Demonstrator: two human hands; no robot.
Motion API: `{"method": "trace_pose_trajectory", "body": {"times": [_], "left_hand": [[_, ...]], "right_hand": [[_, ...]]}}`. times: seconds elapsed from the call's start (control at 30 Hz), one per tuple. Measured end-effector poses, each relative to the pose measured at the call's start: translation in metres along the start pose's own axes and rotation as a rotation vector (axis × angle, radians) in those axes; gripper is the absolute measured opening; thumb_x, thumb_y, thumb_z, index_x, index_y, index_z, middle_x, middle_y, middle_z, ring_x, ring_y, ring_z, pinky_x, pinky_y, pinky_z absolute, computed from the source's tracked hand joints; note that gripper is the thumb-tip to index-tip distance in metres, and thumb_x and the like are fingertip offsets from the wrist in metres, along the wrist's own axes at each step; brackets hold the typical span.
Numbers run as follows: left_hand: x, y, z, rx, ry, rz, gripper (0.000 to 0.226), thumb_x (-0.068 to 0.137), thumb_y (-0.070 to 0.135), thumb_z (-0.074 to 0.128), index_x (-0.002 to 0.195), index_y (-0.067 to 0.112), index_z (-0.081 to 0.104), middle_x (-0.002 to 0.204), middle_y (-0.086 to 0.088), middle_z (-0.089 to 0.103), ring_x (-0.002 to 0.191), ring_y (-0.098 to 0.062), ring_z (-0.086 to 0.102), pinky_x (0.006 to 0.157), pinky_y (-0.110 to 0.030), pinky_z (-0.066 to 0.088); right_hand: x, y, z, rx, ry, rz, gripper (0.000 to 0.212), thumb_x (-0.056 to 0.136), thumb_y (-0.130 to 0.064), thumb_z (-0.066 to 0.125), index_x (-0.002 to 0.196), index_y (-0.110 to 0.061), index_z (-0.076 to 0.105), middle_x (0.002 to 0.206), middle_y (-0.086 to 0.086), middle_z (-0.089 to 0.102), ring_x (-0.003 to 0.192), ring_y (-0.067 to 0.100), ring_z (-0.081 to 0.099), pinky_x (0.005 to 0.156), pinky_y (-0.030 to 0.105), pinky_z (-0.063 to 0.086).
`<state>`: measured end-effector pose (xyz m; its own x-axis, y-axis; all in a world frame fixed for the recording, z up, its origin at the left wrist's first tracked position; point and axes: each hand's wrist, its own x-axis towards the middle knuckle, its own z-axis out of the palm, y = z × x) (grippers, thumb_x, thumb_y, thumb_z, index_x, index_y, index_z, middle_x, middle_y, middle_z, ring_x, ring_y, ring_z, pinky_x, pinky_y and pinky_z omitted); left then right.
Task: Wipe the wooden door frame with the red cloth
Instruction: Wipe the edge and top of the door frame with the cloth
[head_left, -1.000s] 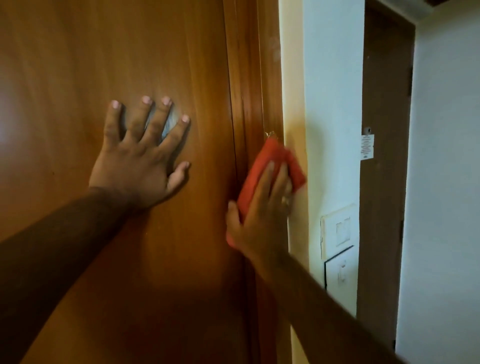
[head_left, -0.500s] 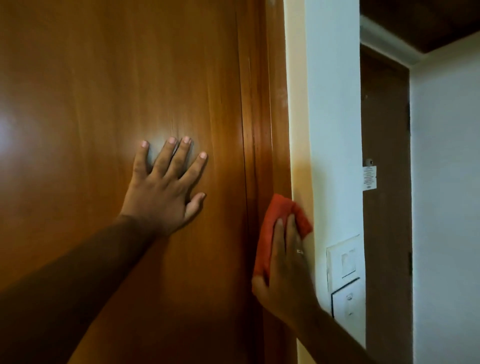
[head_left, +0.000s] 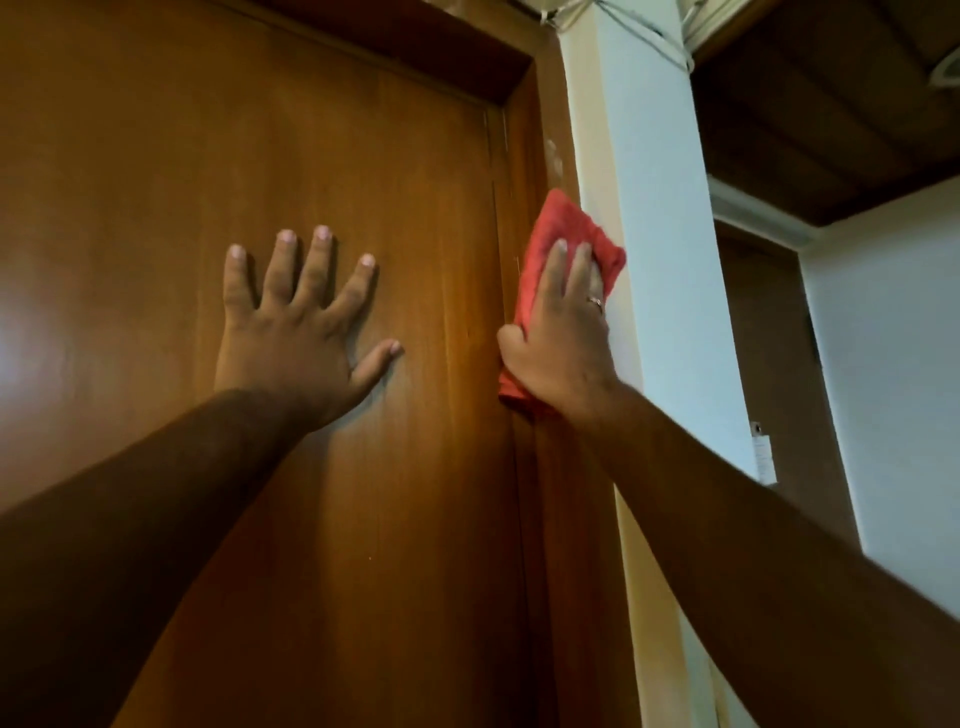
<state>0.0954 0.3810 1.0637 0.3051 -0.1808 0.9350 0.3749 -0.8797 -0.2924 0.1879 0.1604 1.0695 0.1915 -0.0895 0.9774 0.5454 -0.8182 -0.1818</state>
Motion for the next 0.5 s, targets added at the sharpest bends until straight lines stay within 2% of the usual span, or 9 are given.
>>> {"method": "trace_pose_trajectory", "body": {"times": [0.07,0.17,0.23,0.3,0.37,0.5], "left_hand": [[0.0,-0.001,0.001,-0.006,0.007,0.013,0.084,0.089,0.076,0.011,0.158,0.027,0.008,0.166,-0.018,0.009,0.153,-0.04,0.007,0.118,-0.067,0.006],[0.0,-0.001,0.002,0.007,0.018,0.011,0.085,0.089,0.075,0.009,0.157,0.025,0.009,0.166,-0.019,0.01,0.152,-0.041,0.009,0.117,-0.068,0.008],[0.0,0.0,0.003,0.026,0.02,0.018,0.085,0.089,0.074,0.006,0.157,0.024,0.009,0.166,-0.02,0.01,0.152,-0.041,0.009,0.117,-0.068,0.009],[0.0,0.0,0.003,0.025,0.026,0.013,0.086,0.088,0.074,0.004,0.157,0.024,0.008,0.166,-0.021,0.01,0.152,-0.042,0.009,0.117,-0.068,0.01],[0.0,-0.001,0.004,0.028,0.035,0.013,0.086,0.088,0.074,0.003,0.157,0.024,0.007,0.166,-0.02,0.01,0.152,-0.041,0.009,0.117,-0.068,0.01],[0.0,-0.001,0.005,0.026,0.039,0.023,0.085,0.088,0.073,0.005,0.157,0.024,0.011,0.165,-0.021,0.012,0.152,-0.042,0.012,0.117,-0.068,0.011]], "right_hand": [[-0.042,0.013,0.001,0.019,-0.014,-0.021,0.096,0.077,-0.038,0.059,0.154,-0.015,0.005,0.163,0.012,0.009,0.145,0.039,0.02,0.105,0.051,0.042],[-0.118,0.03,0.0,0.007,-0.091,-0.119,0.099,0.07,-0.036,0.059,0.153,-0.007,0.014,0.16,0.018,0.018,0.14,0.042,0.03,0.095,0.052,0.05],[-0.134,0.041,0.001,0.007,-0.147,-0.168,0.097,0.069,-0.038,0.055,0.151,-0.003,0.017,0.158,0.021,0.019,0.137,0.045,0.033,0.092,0.053,0.052],[-0.107,0.036,-0.004,0.002,-0.126,-0.202,0.097,0.073,-0.04,0.055,0.153,-0.005,0.012,0.16,0.02,0.016,0.138,0.044,0.031,0.098,0.045,0.048],[-0.044,0.025,-0.008,0.015,-0.083,-0.171,0.099,0.08,-0.039,0.06,0.154,-0.012,0.0,0.162,0.015,0.007,0.142,0.038,0.024,0.098,0.033,0.036],[0.105,-0.002,-0.016,0.054,-0.07,-0.098,0.098,0.084,-0.037,0.062,0.153,-0.014,-0.003,0.162,0.016,0.003,0.143,0.037,0.021,0.105,0.039,0.038]]}}
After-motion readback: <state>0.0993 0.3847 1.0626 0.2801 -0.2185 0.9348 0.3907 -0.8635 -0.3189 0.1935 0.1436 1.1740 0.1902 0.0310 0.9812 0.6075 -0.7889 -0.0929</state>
